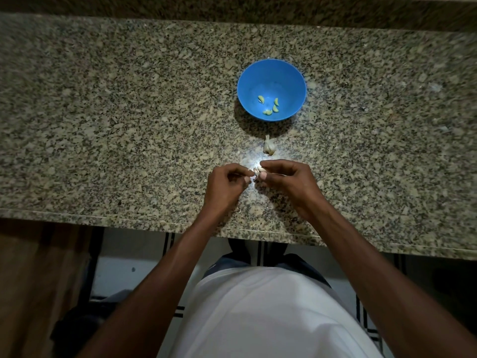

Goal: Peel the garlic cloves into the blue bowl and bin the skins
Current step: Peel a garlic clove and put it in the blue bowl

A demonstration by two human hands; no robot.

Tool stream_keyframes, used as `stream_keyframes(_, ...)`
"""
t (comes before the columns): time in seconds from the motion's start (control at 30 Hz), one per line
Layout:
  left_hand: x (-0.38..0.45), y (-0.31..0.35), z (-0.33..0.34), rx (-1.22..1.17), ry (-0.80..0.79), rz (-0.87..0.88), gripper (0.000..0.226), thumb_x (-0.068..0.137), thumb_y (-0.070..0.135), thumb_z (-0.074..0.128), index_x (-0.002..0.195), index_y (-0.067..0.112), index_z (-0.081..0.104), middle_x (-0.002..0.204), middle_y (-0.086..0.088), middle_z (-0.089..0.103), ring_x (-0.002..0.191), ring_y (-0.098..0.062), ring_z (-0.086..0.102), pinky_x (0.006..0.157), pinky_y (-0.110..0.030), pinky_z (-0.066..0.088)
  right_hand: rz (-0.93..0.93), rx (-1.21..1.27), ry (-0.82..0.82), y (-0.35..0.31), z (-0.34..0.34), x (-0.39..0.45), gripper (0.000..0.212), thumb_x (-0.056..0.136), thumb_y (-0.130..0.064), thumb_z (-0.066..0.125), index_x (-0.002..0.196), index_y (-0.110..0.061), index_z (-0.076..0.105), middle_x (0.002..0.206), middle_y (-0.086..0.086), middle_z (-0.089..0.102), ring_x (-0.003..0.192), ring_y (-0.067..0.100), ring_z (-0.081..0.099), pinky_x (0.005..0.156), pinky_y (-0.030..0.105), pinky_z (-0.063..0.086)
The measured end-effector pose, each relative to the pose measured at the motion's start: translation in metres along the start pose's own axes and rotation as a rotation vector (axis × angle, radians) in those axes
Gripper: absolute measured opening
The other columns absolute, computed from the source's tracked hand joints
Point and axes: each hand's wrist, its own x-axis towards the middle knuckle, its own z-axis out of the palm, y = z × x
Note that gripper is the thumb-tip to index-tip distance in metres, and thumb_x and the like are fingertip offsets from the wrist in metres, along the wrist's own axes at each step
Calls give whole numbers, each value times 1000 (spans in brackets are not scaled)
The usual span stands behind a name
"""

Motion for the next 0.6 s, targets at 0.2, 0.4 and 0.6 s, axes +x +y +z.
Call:
stream_keyframes(0.2,-12,8,0,-212,13,-10,18,98,23,73,113,16,80,103,5,79,95,-8,74,80,-24,61,-8,-1,-14,1,2,-4,26,82,2,84,108,-1,79,101,12,81,94,24,79,79,25,60)
stream_keyframes(0.4,-16,14,4,-357,10,-57,18,91,14,80,107,4,80,98,-6,80,91,-12,77,74,-20,57,-93,-73,2,1,10,-7,24,80,1,85,103,-1,79,98,12,81,96,28,79,90,41,64)
stream_keyframes(0.6,-15,13,1,-385,41,-94,19,87,8,82,105,2,79,95,-5,81,91,-15,78,77,-23,60,-95,-113,-84,-2,5,-10,26,90,-12,81,115,-5,79,104,9,81,101,28,77,91,38,63)
